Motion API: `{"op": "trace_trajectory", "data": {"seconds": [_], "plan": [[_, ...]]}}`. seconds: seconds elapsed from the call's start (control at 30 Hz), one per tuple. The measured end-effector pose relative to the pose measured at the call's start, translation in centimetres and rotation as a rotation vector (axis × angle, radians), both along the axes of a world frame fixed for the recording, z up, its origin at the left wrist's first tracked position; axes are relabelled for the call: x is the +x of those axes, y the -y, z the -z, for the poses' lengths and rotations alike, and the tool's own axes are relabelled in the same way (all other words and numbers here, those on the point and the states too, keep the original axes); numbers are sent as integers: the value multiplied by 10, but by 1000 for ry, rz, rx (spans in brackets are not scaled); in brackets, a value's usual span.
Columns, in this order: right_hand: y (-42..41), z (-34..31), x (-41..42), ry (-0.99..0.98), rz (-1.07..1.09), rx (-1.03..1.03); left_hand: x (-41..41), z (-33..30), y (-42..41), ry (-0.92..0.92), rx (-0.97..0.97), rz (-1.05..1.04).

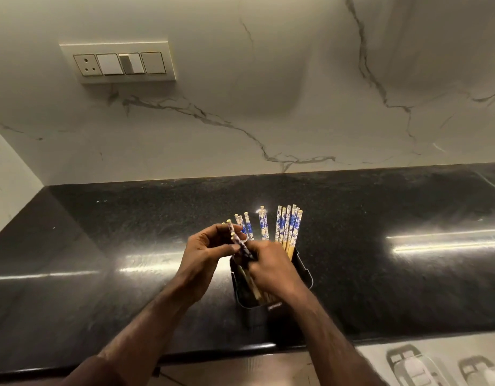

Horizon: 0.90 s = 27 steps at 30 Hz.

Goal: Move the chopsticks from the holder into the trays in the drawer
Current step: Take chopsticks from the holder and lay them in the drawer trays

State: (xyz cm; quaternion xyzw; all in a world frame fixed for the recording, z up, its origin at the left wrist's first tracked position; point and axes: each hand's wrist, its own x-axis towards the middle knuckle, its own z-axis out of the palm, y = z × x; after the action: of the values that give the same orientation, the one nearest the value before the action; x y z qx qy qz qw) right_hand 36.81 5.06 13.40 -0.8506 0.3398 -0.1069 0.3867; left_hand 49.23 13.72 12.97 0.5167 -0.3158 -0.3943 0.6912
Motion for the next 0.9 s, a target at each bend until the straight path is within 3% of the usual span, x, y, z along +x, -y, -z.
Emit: {"op": "trace_trajectory", "data": {"seconds": [0.2, 0.33, 0.53, 0.77, 0.9], "plan": [[22, -41, -15, 132, -123, 288, 6, -34, 13, 137, -64, 241], [32, -52, -26, 296, -127, 443, 3, -64, 32, 213, -82, 256], [34, -36, -37, 218, -100, 553, 5, -118, 59, 191, -177, 47], [35, -33, -40, 253, -51, 754, 10, -145, 78, 456, -191, -129], [39, -34, -40, 314, -34, 856, 1, -143, 79, 510, -215, -163]]}}
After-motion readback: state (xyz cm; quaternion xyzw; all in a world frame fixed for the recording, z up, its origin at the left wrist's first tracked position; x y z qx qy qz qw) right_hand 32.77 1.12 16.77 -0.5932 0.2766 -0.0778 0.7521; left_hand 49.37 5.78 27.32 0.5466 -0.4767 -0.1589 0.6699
